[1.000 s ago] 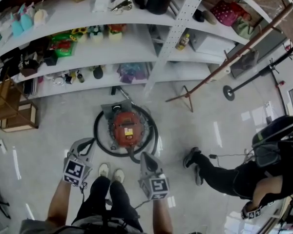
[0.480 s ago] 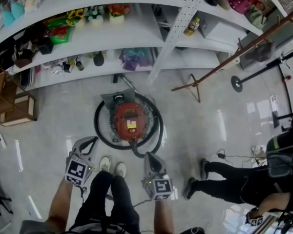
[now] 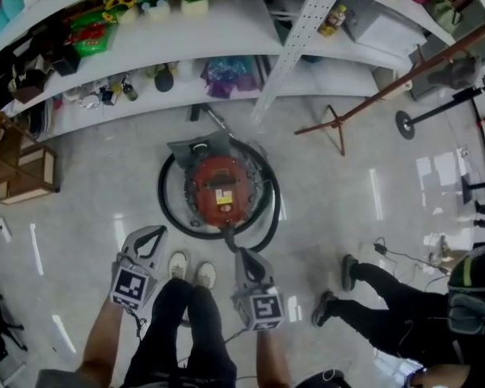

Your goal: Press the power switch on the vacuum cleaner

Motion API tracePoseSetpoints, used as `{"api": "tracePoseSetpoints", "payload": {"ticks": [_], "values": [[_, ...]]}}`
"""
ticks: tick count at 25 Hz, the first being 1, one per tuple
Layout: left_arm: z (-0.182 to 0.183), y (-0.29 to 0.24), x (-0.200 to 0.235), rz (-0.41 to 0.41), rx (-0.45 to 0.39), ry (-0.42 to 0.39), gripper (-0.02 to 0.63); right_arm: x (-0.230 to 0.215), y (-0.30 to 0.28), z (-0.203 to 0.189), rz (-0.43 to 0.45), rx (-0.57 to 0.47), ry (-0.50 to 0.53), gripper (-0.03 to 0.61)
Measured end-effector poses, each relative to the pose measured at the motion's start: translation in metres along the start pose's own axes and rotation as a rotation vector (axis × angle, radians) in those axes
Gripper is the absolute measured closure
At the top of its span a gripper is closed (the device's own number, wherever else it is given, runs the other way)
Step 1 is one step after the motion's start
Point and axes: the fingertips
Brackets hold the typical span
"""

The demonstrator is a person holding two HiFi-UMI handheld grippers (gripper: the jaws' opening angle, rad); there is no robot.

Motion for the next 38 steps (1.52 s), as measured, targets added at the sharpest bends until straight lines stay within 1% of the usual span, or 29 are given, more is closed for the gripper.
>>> {"api": "tracePoseSetpoints", "payload": {"ticks": [5, 15, 19, 26, 32, 38], "values": [[-0.018, -0.014, 0.001, -0.002, 0.008, 0.008, 0.606, -0.008, -0.016, -0.029, 0.013, 0.034, -0.007, 0.577], [-0.059, -0.038, -0.008, -0.036, 0.001, 0.032, 0.606, -0.018, -0.039, -0.07, 0.009, 0.043, -0.027, 0.577], [-0.08, -0.043, -0.006, -0.041, 0.018, 0.034, 0.606, -0.022, -0.048, -0.089, 0.003, 0.06, -0.034, 0.577], [-0.11, -0.053, -0.006, -0.038, 0.05, 0.036, 0.606, -0.028, -0.063, -0.112, 0.02, 0.067, -0.028, 0.577], [-0.126, -0.065, -0.009, -0.048, 0.053, 0.038, 0.606, -0.034, -0.073, -0.131, 0.021, 0.075, -0.033, 0.577], [-0.131, -0.069, -0.009, -0.051, 0.052, 0.04, 0.606, -0.038, -0.081, -0.141, 0.012, 0.093, -0.025, 0.577]]}}
Point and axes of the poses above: the fingertips, and each gripper's own axes: y backward along the fingers, x to its left, z out of its top, and after that the axes turned 3 degrees about -x, right-handed
